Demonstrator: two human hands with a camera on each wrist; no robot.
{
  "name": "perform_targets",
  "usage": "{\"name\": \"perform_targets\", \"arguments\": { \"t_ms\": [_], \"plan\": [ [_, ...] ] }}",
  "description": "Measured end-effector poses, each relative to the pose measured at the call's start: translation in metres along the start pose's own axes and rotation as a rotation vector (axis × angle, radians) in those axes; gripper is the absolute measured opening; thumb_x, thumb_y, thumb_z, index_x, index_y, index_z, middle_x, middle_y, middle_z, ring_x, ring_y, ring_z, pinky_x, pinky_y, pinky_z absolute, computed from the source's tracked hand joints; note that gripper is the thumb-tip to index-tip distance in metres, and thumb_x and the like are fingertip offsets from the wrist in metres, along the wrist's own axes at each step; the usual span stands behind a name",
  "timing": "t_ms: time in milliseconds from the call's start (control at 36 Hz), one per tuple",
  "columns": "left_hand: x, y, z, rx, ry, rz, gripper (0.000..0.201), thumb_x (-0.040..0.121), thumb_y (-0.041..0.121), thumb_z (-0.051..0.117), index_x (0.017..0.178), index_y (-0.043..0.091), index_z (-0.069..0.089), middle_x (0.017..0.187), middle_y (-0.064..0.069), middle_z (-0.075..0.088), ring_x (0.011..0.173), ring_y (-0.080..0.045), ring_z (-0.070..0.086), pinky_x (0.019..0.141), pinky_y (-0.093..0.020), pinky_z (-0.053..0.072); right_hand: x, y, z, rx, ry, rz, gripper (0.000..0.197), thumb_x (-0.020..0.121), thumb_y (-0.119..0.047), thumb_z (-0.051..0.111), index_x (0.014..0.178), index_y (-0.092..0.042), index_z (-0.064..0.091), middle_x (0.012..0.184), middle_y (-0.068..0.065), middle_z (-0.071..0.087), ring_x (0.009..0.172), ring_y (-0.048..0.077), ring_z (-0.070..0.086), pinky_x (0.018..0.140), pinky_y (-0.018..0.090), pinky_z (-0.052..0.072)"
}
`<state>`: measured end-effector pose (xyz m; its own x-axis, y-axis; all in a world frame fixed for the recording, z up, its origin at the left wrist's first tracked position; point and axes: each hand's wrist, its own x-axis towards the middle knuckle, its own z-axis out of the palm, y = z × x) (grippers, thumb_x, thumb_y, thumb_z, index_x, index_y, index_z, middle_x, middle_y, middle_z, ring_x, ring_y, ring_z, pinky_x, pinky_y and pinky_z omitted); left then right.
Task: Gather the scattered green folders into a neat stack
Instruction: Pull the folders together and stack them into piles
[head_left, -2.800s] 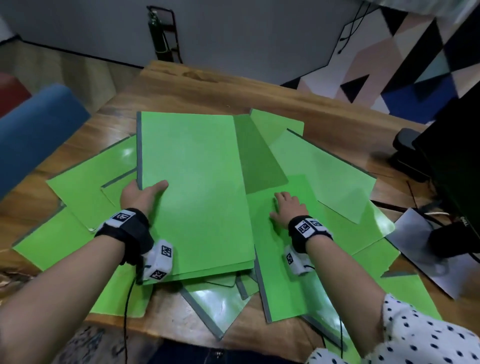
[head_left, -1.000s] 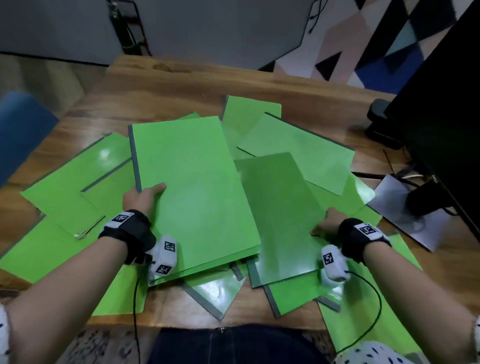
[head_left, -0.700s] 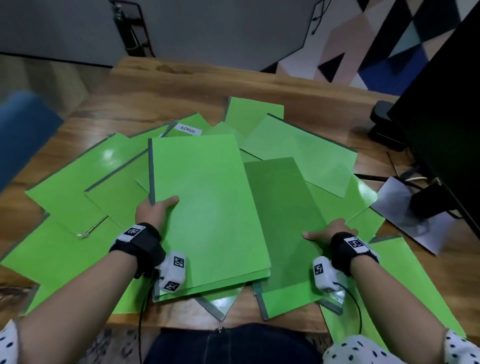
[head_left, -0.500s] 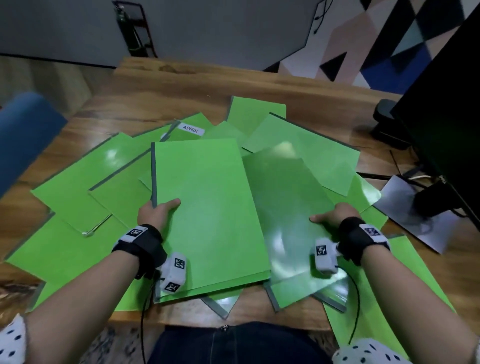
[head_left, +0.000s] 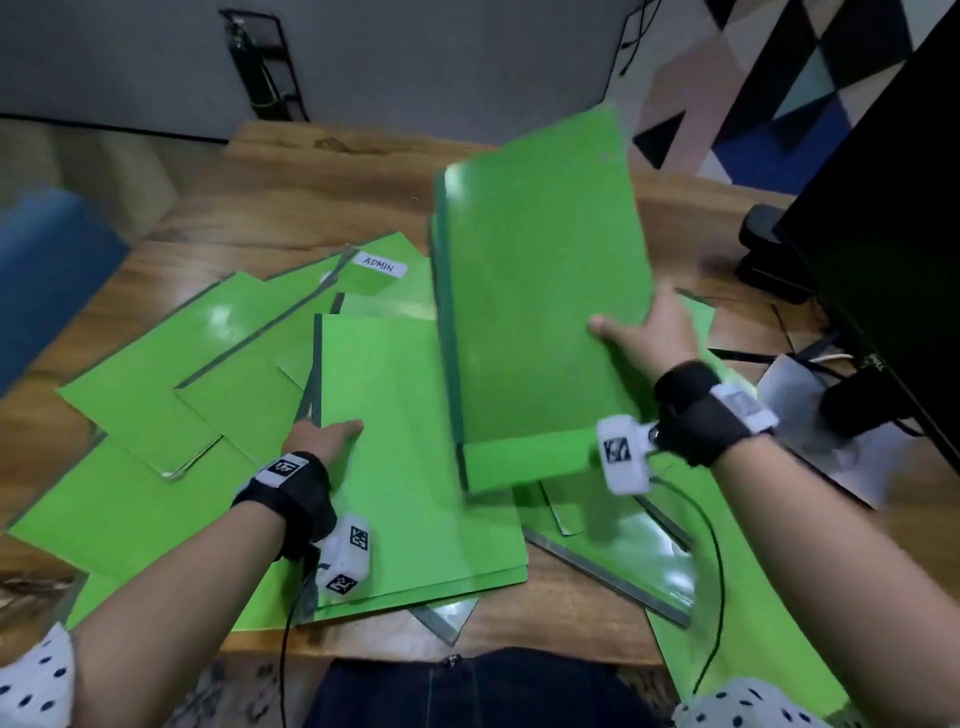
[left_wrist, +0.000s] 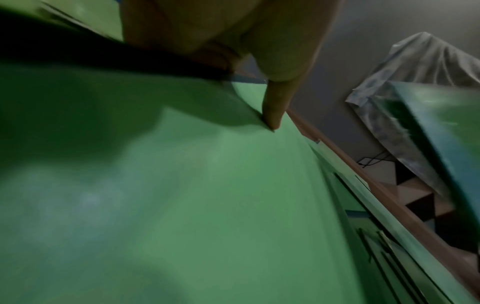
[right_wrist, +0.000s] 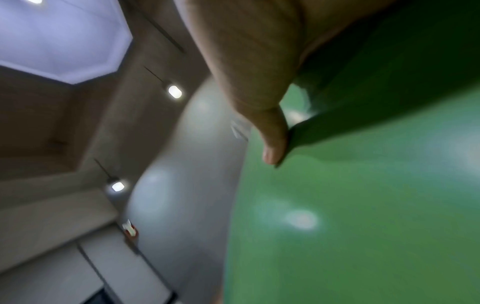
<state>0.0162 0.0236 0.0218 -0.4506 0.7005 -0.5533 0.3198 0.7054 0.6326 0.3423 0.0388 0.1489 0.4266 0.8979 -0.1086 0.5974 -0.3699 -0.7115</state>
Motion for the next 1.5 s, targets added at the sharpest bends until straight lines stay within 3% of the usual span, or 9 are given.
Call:
{"name": "perform_targets", "arguments": {
  "t_ms": [306,444,583,750,861,1000,1139,1333,1500],
  "plan": [
    [0.005,-0.016,0.001,-0.047,-0.104,-0.161,0.104,0.068,0.057,0.075,0.142,-0.004,0.034,0.141,-0.021,0.044,0.125,-0.035,0.047,0.1,-0.041,0.039,-0.043,0.077,0.111,-0.328,-0.497,0.163,0.097,0.074,-0.038,0.08,0.144,-0.003,0.023,0.139,0.017,0.05,0.124,0.03,0.052,0.101,0.038,0.045],
    [-0.002,-0.019,0.01,-0.044,-0.083,-0.167,0.097,0.067,0.048,0.08,0.136,-0.007,0.041,0.129,-0.024,0.054,0.114,-0.036,0.055,0.094,-0.04,0.045,-0.052,0.074,0.139,-0.532,-0.632,0.053,0.107,0.077,-0.045,0.075,0.151,-0.006,0.008,0.127,0.014,0.059,0.109,0.027,0.062,0.089,0.035,0.054],
    [-0.009,-0.007,0.013,0.049,0.126,-0.037,0.083,0.068,0.061,0.072,0.122,0.0,0.053,0.112,-0.018,0.063,0.098,-0.036,0.062,0.085,-0.045,0.053,-0.053,0.067,0.152,-0.725,-0.722,-0.116,0.09,0.078,-0.055,0.069,0.143,-0.006,0.029,0.125,0.01,0.06,0.105,0.025,0.063,0.086,0.036,0.055],
    [-0.011,0.016,0.009,0.073,0.176,0.135,0.066,0.07,0.064,0.069,0.104,0.009,0.057,0.083,-0.008,0.062,0.071,-0.027,0.06,0.059,-0.032,0.052,0.002,0.068,0.12,-0.794,-0.469,-0.2,0.048,0.091,-0.051,0.051,0.118,-0.011,0.052,0.109,0.007,0.063,0.09,0.022,0.062,0.075,0.032,0.054],
    [0.0,0.021,0.007,0.063,0.198,0.168,0.055,0.074,0.061,0.068,0.081,0.009,0.052,0.065,-0.002,0.05,0.064,-0.024,0.053,0.058,-0.033,0.05,0.053,0.08,0.091,-0.749,-0.212,-0.001,0.037,0.092,-0.036,0.053,0.118,-0.01,0.052,0.121,0.013,0.056,0.106,0.029,0.057,0.089,0.042,0.051],
    [0.023,0.015,0.012,0.013,0.148,0.131,0.057,0.074,0.053,0.072,0.099,0.005,0.055,0.078,-0.01,0.061,0.069,-0.028,0.06,0.066,-0.039,0.055,0.104,0.112,0.068,-0.469,-0.015,0.381,0.053,0.091,-0.026,0.053,0.135,-0.001,0.037,0.139,0.023,0.04,0.128,0.039,0.041,0.1,0.047,0.04],
    [0.046,0.016,0.016,0.046,-0.025,-0.009,0.082,0.076,0.045,0.075,0.132,-0.005,0.043,0.119,-0.022,0.059,0.104,-0.036,0.06,0.083,-0.039,0.05,0.121,0.134,0.073,-0.522,-0.067,0.416,0.053,0.09,-0.027,0.054,0.134,-0.001,0.039,0.139,0.023,0.039,0.127,0.039,0.041,0.1,0.048,0.04],
    [0.066,0.022,0.017,0.095,-0.062,-0.085,0.082,0.074,0.034,0.079,0.132,-0.01,0.042,0.123,-0.025,0.057,0.111,-0.036,0.057,0.084,-0.038,0.046,0.13,0.148,0.075,-0.393,0.191,0.635,0.096,0.075,-0.052,0.073,0.14,-0.001,0.026,0.147,0.023,0.027,0.138,0.035,0.024,0.106,0.051,0.029],
    [0.069,0.015,0.02,0.105,-0.028,-0.049,0.082,0.074,0.036,0.079,0.131,-0.011,0.042,0.125,-0.025,0.056,0.111,-0.038,0.056,0.092,-0.043,0.047,0.149,0.164,0.064,-0.35,-0.083,0.622,0.117,0.047,-0.059,0.086,0.146,-0.024,0.034,0.155,0.015,0.025,0.137,0.037,0.035,0.109,0.054,0.033]
  ]
}}
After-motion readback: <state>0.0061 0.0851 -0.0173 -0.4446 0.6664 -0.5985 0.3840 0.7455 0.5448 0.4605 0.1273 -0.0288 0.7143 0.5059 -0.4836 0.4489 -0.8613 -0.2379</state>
